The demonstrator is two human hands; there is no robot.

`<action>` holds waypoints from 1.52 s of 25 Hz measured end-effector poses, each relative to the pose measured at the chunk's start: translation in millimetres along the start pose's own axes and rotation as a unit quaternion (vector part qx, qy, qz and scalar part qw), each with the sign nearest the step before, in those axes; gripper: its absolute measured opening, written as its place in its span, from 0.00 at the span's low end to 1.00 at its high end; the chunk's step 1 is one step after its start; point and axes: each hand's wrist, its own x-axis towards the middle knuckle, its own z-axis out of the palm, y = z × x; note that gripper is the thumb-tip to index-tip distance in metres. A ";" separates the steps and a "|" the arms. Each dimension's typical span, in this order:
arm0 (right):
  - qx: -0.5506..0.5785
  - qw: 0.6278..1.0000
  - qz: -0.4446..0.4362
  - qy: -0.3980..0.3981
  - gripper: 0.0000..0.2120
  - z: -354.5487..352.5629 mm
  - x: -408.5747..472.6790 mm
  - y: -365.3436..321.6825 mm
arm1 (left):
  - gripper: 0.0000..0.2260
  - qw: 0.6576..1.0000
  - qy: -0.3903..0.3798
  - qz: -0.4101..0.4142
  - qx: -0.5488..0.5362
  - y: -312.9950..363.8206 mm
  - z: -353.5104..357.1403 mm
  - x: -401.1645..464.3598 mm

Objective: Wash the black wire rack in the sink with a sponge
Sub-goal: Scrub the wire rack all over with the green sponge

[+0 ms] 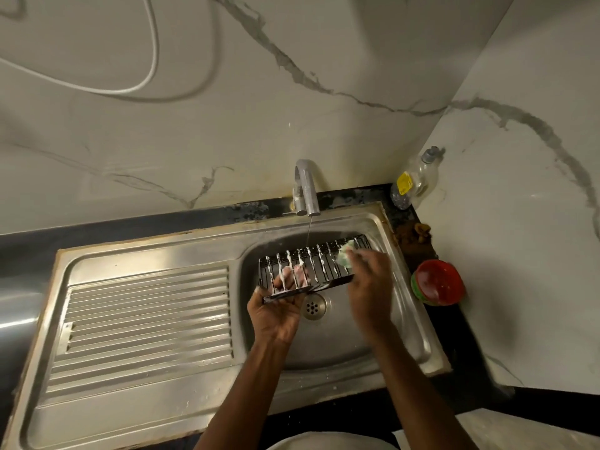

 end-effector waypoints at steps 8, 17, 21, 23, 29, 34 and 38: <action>0.158 0.977 0.037 -0.141 0.12 -1.2 -24.0 -50.4 | 0.24 1.000 -0.019 0.018 0.001 3.3 -6.4 0.3; 0.077 0.989 -0.061 -0.110 0.10 -5.9 -33.2 -54.3 | 0.19 1.000 -0.014 0.010 -0.006 2.9 -7.1 5.1; 0.066 0.979 0.190 -0.031 0.15 -25.7 2.2 8.9 | 0.20 1.000 -0.026 0.006 0.013 7.6 -6.6 1.7; 0.138 0.943 0.303 0.000 0.15 -26.8 9.4 28.5 | 0.15 1.000 -0.014 -0.001 0.000 12.0 -7.4 2.4; 0.416 0.735 0.528 -0.084 0.09 -18.8 13.9 29.8 | 0.23 0.998 0.052 0.024 -0.005 26.3 5.2 4.3; 0.492 0.707 0.499 -0.096 0.12 -28.0 20.4 0.6 | 0.32 0.991 0.112 0.074 0.001 25.8 3.3 8.4; 0.497 0.742 0.445 -0.071 0.13 -35.2 17.8 -1.3 | 0.27 0.992 0.119 0.011 0.049 -2.2 12.3 4.0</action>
